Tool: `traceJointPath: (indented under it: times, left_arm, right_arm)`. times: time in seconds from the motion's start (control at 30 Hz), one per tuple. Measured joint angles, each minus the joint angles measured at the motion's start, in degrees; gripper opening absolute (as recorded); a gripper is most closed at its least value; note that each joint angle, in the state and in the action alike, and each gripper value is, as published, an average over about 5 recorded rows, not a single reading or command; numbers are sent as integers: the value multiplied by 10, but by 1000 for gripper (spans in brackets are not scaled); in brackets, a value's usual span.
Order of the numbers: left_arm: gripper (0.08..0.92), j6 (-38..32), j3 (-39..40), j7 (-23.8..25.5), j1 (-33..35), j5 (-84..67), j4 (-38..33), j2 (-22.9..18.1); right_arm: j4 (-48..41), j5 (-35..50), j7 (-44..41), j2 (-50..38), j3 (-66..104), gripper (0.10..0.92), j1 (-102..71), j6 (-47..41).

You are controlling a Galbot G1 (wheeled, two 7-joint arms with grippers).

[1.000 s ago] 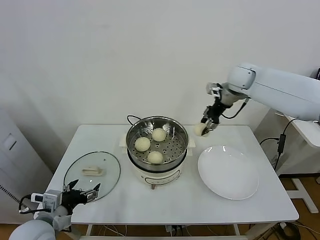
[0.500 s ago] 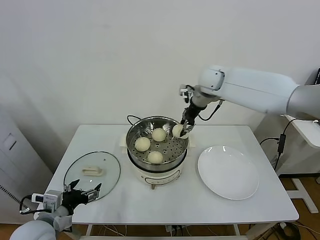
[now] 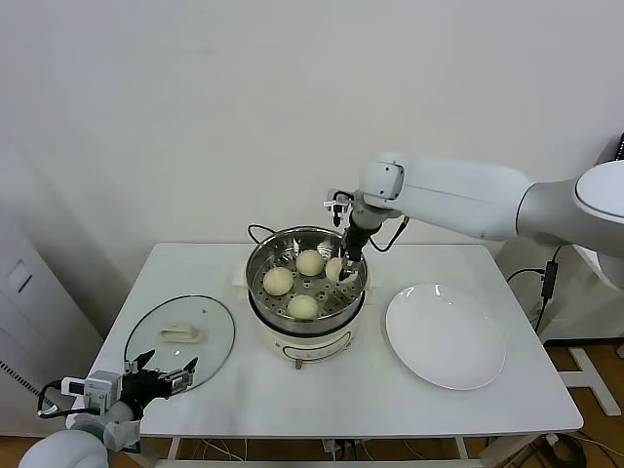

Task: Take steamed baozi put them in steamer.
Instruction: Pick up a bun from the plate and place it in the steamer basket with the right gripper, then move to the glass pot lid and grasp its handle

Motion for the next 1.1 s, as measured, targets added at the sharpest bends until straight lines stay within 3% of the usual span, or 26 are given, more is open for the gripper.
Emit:
traceJointPath:
  times: [0.27, 0.73, 1.1]
  left_arm:
    - [823, 0, 1, 0, -2, 0, 0, -1]
    - [823, 0, 2, -1, -1, 0, 0, -5]
    - [823, 3, 1, -3, -1, 1, -2, -11]
  right_arm:
    - [1, -4, 22, 2, 8, 471, -27, -10]
    - [-4, 2, 48, 1, 36, 813, -51, -17]
    - [10, 26, 46, -58, 105, 823, -49, -5]
